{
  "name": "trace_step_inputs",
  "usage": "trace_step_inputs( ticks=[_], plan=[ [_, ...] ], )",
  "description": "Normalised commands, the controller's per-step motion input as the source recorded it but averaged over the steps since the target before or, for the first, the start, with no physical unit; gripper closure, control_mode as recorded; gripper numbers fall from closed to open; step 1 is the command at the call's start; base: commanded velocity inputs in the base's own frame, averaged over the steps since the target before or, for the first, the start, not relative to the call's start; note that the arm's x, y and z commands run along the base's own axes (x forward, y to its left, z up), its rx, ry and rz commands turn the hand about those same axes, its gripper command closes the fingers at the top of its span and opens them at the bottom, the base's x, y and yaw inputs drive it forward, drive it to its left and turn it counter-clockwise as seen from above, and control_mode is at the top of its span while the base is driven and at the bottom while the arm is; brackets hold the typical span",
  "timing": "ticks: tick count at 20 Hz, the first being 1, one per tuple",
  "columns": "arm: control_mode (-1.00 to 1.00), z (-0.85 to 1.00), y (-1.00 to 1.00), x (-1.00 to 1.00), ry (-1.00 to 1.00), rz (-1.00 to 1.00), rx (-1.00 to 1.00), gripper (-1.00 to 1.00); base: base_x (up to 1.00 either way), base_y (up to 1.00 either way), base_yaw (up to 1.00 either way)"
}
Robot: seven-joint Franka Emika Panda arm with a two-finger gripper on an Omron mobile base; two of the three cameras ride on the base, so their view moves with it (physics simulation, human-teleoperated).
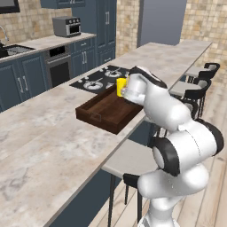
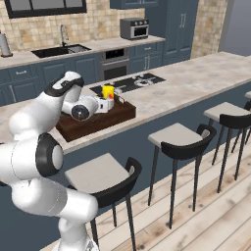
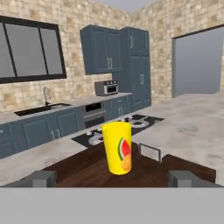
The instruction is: There is a tray on the dining counter. Grab the cup, mug, and pitcher and place them on the tray. The pitcher may be placed next to the tray if it cannot fit the tray.
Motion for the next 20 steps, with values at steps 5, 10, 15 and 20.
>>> trace_step_inputs(
  ticks=[5,10,15,20],
  plan=[
    [-1.0,0.59,0.0,-0.89,0.39,-0.14,0.0,-1.0,0.0,0.0,0.0],
    [-1.0,0.78,-0.02,-0.68,0.45,-0.07,0.0,-1.0,0.0,0.0,0.0],
    [-1.0,1.0,-0.08,-0.33,0.42,-0.03,0.0,-1.0,0.0,0.0,0.0],
    [-1.0,1.0,-0.12,-0.26,0.42,-0.01,0.0,-1.0,0.0,0.0,0.0]
  ],
)
